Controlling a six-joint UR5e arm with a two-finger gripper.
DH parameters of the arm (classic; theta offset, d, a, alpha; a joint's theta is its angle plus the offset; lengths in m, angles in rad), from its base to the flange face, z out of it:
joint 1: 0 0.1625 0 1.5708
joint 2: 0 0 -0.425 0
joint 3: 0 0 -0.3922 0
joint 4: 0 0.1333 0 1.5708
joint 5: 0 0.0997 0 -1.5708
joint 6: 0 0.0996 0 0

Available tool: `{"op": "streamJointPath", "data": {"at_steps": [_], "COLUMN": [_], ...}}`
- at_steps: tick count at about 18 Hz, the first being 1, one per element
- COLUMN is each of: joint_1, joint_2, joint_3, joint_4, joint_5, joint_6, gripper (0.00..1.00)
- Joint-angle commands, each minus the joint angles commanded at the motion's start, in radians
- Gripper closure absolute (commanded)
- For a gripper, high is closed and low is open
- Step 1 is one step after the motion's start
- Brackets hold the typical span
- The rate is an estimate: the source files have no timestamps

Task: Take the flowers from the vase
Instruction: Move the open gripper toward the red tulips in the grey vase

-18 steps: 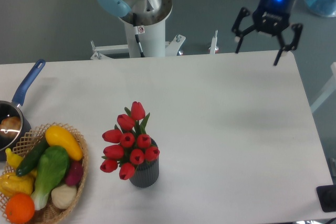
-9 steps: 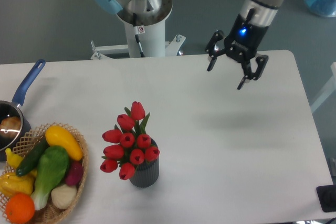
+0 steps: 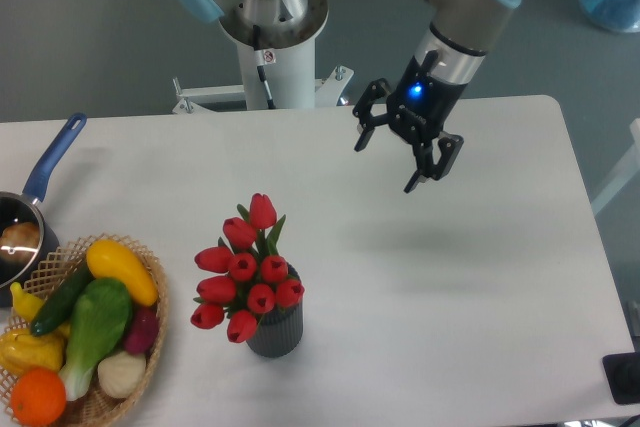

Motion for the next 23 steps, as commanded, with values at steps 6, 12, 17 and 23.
{"op": "streamJointPath", "data": {"at_steps": [6,12,17,23], "joint_1": [-0.034,-0.041,-0.052,-0.103], "joint_2": [-0.057,-0.071,-0.08,-0.084], "joint_3": [0.011,0.015,0.014,0.006], "joint_4": [0.015,0.04,0.107,0.109], "joint_5": [-0.046,-0.141,-0.141,-0.143], "joint_6": [-0.061,-0.135,-0.14,-0.137], "gripper": [0.0,0.0,0.0,0.0]}}
